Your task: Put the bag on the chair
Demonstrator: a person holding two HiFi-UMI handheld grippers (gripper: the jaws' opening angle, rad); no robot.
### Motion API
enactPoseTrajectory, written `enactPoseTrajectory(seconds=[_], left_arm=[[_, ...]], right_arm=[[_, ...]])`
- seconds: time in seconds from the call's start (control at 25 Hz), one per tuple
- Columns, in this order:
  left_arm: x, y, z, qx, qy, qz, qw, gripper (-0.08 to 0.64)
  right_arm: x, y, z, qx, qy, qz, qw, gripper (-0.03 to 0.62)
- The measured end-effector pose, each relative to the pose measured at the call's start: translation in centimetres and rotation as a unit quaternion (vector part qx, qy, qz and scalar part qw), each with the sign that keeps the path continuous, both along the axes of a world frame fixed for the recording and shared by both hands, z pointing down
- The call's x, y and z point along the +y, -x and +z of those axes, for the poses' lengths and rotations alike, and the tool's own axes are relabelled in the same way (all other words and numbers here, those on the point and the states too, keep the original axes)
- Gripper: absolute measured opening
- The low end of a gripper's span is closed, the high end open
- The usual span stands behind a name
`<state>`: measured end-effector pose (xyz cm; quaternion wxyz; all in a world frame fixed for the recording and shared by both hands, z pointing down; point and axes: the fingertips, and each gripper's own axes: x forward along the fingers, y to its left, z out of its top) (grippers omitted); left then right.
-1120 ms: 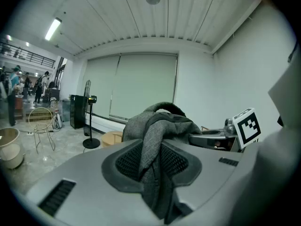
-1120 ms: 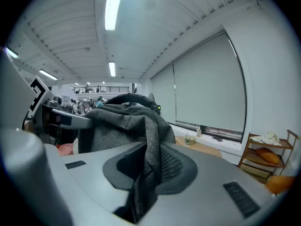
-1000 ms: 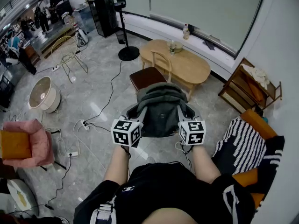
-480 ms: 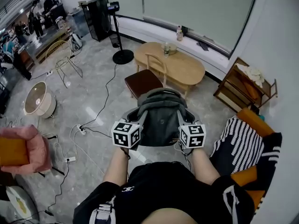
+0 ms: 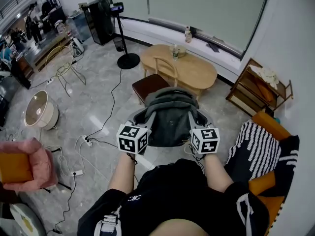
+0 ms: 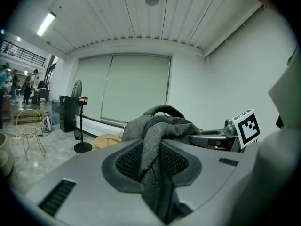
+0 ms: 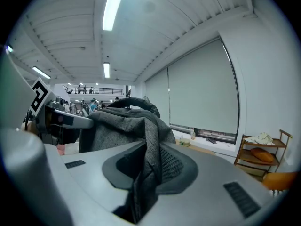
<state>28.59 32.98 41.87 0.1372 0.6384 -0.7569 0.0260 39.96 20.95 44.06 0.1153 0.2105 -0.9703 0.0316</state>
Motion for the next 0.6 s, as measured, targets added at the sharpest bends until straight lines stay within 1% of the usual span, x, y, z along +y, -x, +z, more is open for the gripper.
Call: enactPoseTrajectory(seconds=[0.12, 0.32, 0.6], left_arm=[[-0.7, 1.5, -0.4, -0.004, -0.003, 0.000, 1.0000, 0.109], [-2.6, 4.6, 0.0, 0.001, -0.005, -0.010, 0.9999, 0.109], [-7.9, 11.2, 1.2, 0.005, 0.012, -0.021, 0.9997, 0.107]], right_arm=[[-0.7, 1.4, -0.4, -0.004, -0.002, -0.001, 1.000, 0.089], [-2.8, 4.7, -0.2, -0.007, -0.006, -0.008, 1.000, 0.089], [-8.4, 11.9, 1.0, -0.010, 0.007, -0.020, 1.000, 0.089]])
